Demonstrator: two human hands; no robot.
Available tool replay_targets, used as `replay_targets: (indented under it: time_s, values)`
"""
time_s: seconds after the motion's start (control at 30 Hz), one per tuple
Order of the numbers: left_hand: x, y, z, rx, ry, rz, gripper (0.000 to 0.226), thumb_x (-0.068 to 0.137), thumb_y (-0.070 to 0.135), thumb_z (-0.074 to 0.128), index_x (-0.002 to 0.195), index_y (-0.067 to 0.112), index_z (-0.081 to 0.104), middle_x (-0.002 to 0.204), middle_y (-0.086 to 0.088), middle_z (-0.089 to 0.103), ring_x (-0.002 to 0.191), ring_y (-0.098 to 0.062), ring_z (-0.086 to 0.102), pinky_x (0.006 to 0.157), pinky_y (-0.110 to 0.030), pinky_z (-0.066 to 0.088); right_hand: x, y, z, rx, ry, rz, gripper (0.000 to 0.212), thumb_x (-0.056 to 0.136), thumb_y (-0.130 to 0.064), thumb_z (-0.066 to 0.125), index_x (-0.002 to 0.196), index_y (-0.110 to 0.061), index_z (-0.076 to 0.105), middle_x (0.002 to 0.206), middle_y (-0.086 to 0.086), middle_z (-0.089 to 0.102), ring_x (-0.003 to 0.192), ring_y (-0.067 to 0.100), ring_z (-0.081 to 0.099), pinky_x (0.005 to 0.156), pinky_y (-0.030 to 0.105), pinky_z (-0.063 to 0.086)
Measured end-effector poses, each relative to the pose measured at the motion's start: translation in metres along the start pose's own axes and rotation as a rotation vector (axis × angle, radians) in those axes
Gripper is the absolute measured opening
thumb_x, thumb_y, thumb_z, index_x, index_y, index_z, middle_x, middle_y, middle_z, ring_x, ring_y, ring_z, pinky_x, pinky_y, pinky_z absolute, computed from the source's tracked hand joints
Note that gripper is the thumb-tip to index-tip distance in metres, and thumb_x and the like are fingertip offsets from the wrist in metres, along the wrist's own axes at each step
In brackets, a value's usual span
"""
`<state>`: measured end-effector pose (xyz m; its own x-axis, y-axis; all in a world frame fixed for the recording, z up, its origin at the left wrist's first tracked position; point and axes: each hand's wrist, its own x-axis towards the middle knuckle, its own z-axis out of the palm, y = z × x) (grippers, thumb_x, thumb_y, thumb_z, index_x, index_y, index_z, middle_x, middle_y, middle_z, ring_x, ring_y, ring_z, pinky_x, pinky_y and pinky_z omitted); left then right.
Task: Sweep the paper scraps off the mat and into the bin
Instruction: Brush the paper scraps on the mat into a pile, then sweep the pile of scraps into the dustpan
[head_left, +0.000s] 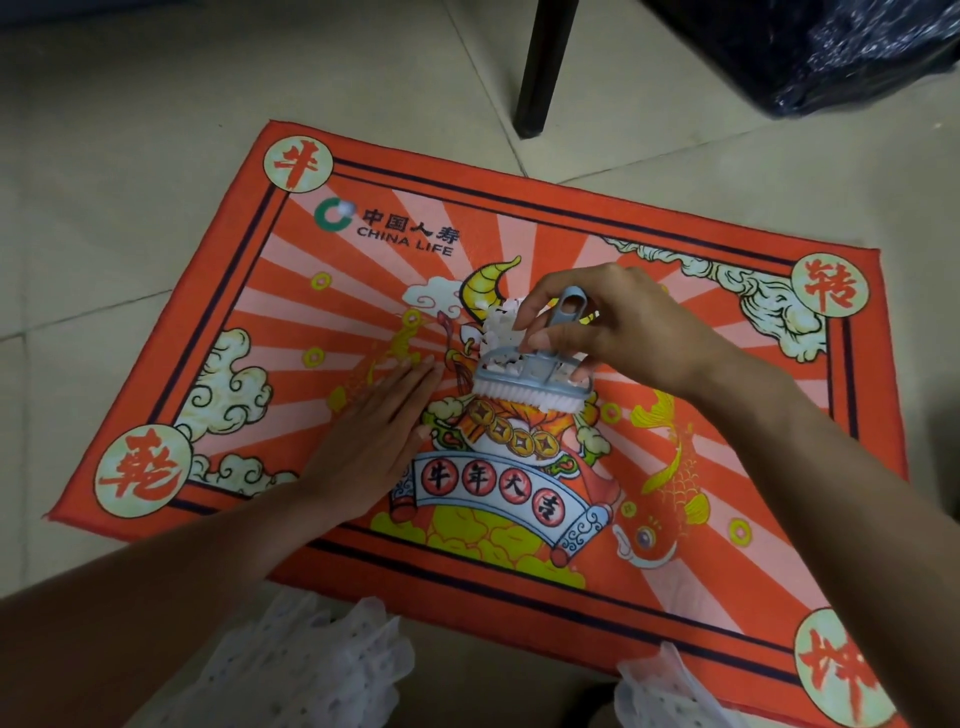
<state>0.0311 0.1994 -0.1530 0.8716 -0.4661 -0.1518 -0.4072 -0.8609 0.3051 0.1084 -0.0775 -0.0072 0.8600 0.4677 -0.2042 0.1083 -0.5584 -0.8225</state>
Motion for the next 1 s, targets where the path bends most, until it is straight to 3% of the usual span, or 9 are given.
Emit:
replay_targets:
  time_s: [0.13, 0.3, 0.47, 0.57, 0.67, 0.87, 1.0]
  values:
    - [0.0, 0.0, -0.001, 0.014, 0.008, 0.007, 0.06, 0.104, 0.044, 0.015, 0.157, 0.024, -0.007, 0.165, 0.006, -0.005, 0.151, -0.01, -0.008, 0.123, -0.031, 0.006, 0.001, -0.007, 0.001, -0.018, 0.036, -0.005, 0.011, 0.087, -0.017, 0.072, 0.098, -0.017, 0.071, 0.088, 0.005, 0.075, 0.074, 0.024, 0.071, 0.054, 0.028, 0.059]
    - [-0.007, 0.004, -0.009, -0.006, 0.063, -0.017, 0.058, 0.107, 0.036, 0.028, 0.158, 0.021, 0.004, 0.164, 0.005, 0.004, 0.151, -0.011, -0.005, 0.12, -0.024, -0.006, 0.002, -0.022, 0.005, -0.128, 0.11, -0.038, 0.009, 0.087, -0.018, 0.072, 0.094, -0.025, 0.072, 0.087, -0.005, 0.073, 0.071, 0.013, 0.07, 0.051, 0.03, 0.058]
    - [-0.033, -0.007, -0.018, -0.062, 0.062, -0.089, 0.061, 0.103, 0.044, 0.016, 0.157, 0.024, 0.001, 0.163, 0.008, -0.001, 0.149, -0.006, -0.01, 0.121, -0.028, 0.003, 0.012, -0.039, 0.027, -0.21, 0.167, -0.095, 0.008, 0.088, -0.025, 0.072, 0.094, -0.029, 0.071, 0.083, -0.011, 0.072, 0.07, 0.009, 0.068, 0.063, 0.04, 0.058]
    - [-0.054, -0.022, -0.022, -0.073, 0.096, -0.156, 0.06, 0.103, 0.044, 0.017, 0.157, 0.021, 0.01, 0.163, 0.004, 0.011, 0.149, -0.007, -0.001, 0.121, -0.033, 0.012, 0.024, -0.055, 0.05, -0.244, 0.148, -0.134, 0.008, 0.09, -0.028, 0.07, 0.098, -0.031, 0.07, 0.084, -0.006, 0.073, 0.064, 0.004, 0.066, 0.065, 0.035, 0.057]
    - [-0.075, -0.039, -0.025, -0.061, 0.151, -0.21, 0.057, 0.104, 0.039, 0.025, 0.156, 0.017, 0.019, 0.161, 0.0, 0.021, 0.149, -0.007, 0.004, 0.12, -0.029, 0.012, 0.041, -0.072, 0.074, -0.27, 0.116, -0.19, 0.01, 0.09, -0.028, 0.07, 0.101, -0.029, 0.07, 0.089, -0.004, 0.074, 0.07, 0.007, 0.066, 0.066, 0.028, 0.053]
    - [-0.114, -0.065, -0.035, -0.109, 0.257, -0.352, 0.057, 0.103, 0.036, 0.032, 0.155, 0.014, 0.023, 0.16, -0.003, 0.025, 0.148, -0.013, 0.015, 0.12, -0.03, 0.016, 0.082, -0.104, 0.118, -0.215, 0.072, -0.31, 0.009, 0.089, -0.026, 0.071, 0.098, -0.024, 0.071, 0.086, -0.001, 0.074, 0.07, 0.014, 0.067, 0.068, 0.039, 0.055]
    - [-0.142, -0.075, -0.033, -0.138, 0.279, -0.493, 0.058, 0.102, 0.04, 0.028, 0.155, 0.018, 0.02, 0.161, -0.004, 0.025, 0.148, -0.014, 0.016, 0.119, -0.032, 0.017, 0.102, -0.121, 0.153, -0.173, 0.021, -0.376, 0.008, 0.089, -0.024, 0.071, 0.097, -0.022, 0.072, 0.084, -0.001, 0.074, 0.067, 0.009, 0.066, 0.067, 0.035, 0.054]
